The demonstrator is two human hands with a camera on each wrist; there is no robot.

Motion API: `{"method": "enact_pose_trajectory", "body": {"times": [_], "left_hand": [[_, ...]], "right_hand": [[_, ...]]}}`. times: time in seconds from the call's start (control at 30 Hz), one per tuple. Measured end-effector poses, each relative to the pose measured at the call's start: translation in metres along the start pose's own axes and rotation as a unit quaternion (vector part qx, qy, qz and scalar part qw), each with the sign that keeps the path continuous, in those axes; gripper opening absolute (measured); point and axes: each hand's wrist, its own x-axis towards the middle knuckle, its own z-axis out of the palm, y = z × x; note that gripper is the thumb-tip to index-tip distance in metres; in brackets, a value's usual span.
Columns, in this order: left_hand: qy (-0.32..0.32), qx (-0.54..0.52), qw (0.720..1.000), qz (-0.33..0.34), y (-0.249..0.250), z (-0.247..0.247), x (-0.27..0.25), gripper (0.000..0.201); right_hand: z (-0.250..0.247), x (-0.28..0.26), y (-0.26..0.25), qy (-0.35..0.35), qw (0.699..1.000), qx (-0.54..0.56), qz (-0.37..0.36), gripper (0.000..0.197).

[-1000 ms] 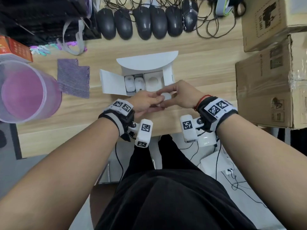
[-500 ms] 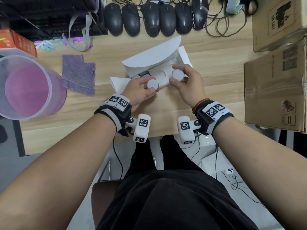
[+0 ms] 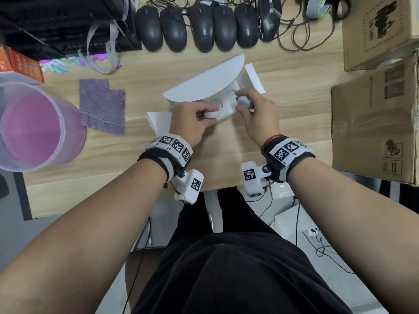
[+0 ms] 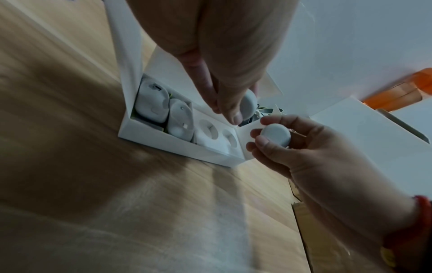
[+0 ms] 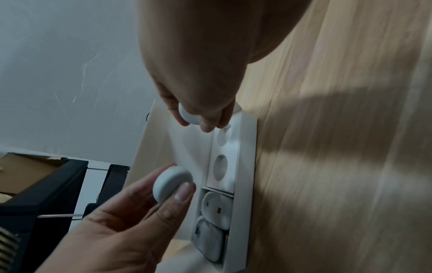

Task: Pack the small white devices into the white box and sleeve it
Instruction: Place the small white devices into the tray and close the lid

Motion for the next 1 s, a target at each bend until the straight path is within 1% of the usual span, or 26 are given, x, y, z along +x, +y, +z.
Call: {"method": "enact_pose_trajectory", "body": {"times": [0.07, 0.13, 0.2, 0.27, 0.33, 0.43, 0.5, 0.57, 0.6, 0.7, 0.73, 0.83, 0.9, 1.0], "left_hand": [[-0.004, 0.008, 1.000, 0.006, 0.000, 0.000, 0.002, 0.030], [-0.006, 0.032, 0.999, -0.003, -0.004, 0.002, 0.006, 0.027], [0.002, 0.058, 0.998, -0.032, -0.009, 0.006, 0.012, 0.023], [0.009, 0.070, 0.996, -0.061, -0.013, 0.012, 0.018, 0.019], [0.019, 0.084, 0.993, -0.075, -0.014, 0.017, 0.023, 0.018], [0.042, 0.102, 0.990, -0.091, -0.011, 0.020, 0.030, 0.022], [0.054, 0.120, 0.984, -0.122, -0.013, 0.024, 0.036, 0.034], [0.047, 0.159, 0.977, -0.138, -0.015, 0.027, 0.041, 0.048], [0.037, 0.168, 0.976, -0.136, -0.014, 0.027, 0.042, 0.049], [0.014, 0.153, 0.982, -0.113, -0.012, 0.025, 0.046, 0.034], [0.011, 0.152, 0.982, -0.112, -0.011, 0.025, 0.047, 0.033], [0.011, 0.174, 0.975, -0.136, -0.011, 0.028, 0.048, 0.035], [0.021, 0.154, 0.978, -0.136, -0.002, 0.028, 0.048, 0.021], [0.023, 0.174, 0.978, -0.114, 0.001, 0.028, 0.049, 0.011]], "right_hand": [[-0.001, 0.003, 0.002, -0.008, 1.000, 0.000, -0.019, 0.032], [-0.001, 0.007, 0.005, -0.021, 1.000, 0.007, -0.013, 0.030], [-0.001, 0.014, 0.007, -0.042, 0.999, -0.007, -0.011, 0.024], [0.001, 0.022, 0.009, -0.069, 0.997, -0.035, -0.031, 0.020], [0.005, 0.031, 0.012, -0.081, 0.994, -0.059, -0.040, 0.017], [0.011, 0.042, 0.013, -0.088, 0.991, -0.091, -0.038, 0.022], [0.014, 0.049, 0.011, -0.100, 0.987, -0.123, -0.017, 0.026], [0.015, 0.055, 0.009, -0.101, 0.988, -0.119, 0.006, 0.030], [0.016, 0.057, 0.009, -0.097, 0.990, -0.103, 0.018, 0.030], [0.018, 0.059, 0.010, -0.082, 0.992, -0.092, 0.035, 0.023], [0.019, 0.060, 0.011, -0.076, 0.992, -0.097, 0.037, 0.021], [0.021, 0.060, 0.013, -0.066, 0.990, -0.115, 0.045, 0.020], [0.022, 0.060, 0.013, -0.070, 0.989, -0.124, 0.045, 0.018], [0.019, 0.058, 0.010, -0.074, 0.990, -0.115, 0.038, 0.014]]}}
